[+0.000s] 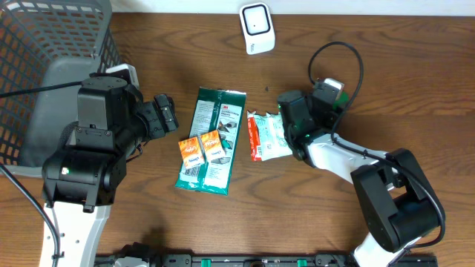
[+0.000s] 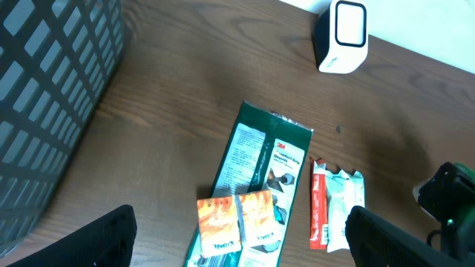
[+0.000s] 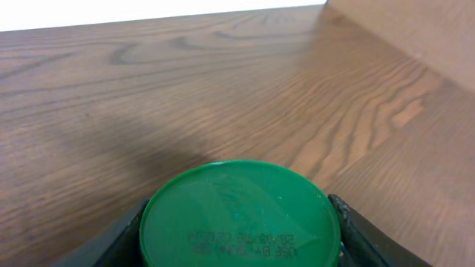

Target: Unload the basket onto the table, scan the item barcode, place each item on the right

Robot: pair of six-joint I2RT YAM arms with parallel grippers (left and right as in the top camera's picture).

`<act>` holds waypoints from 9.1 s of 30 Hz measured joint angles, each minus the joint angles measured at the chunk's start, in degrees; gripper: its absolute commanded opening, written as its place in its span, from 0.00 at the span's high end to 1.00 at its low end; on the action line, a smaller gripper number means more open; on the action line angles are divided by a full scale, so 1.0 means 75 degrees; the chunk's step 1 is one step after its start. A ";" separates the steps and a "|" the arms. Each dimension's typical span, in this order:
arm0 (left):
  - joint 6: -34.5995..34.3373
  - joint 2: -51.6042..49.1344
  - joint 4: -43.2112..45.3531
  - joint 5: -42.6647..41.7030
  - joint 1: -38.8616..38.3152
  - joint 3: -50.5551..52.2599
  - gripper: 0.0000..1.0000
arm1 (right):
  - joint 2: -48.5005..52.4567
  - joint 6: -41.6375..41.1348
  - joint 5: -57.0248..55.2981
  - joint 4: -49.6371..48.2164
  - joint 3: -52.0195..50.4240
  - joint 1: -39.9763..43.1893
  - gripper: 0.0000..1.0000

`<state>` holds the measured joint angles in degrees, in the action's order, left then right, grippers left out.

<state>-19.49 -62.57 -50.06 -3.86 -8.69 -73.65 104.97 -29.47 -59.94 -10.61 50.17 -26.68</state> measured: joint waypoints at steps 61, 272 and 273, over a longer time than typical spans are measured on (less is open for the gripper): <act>0.0000 0.0000 0.0000 0.0000 0.0000 0.0000 0.10 | -0.0309 -0.0618 0.1256 0.1547 -0.0015 -0.0073 0.01; 0.0000 0.0000 0.0000 0.0000 0.0000 0.0000 0.10 | 0.1297 0.2285 0.8046 0.8775 0.4602 0.1935 0.13; 0.0000 0.0000 0.0000 0.0000 0.0000 0.0000 0.10 | 0.1297 0.2279 0.8046 0.8784 0.4602 0.1935 0.13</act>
<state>-19.49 -62.57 -50.06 -3.86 -8.69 -73.65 114.69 -12.38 0.40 55.27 84.68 -12.16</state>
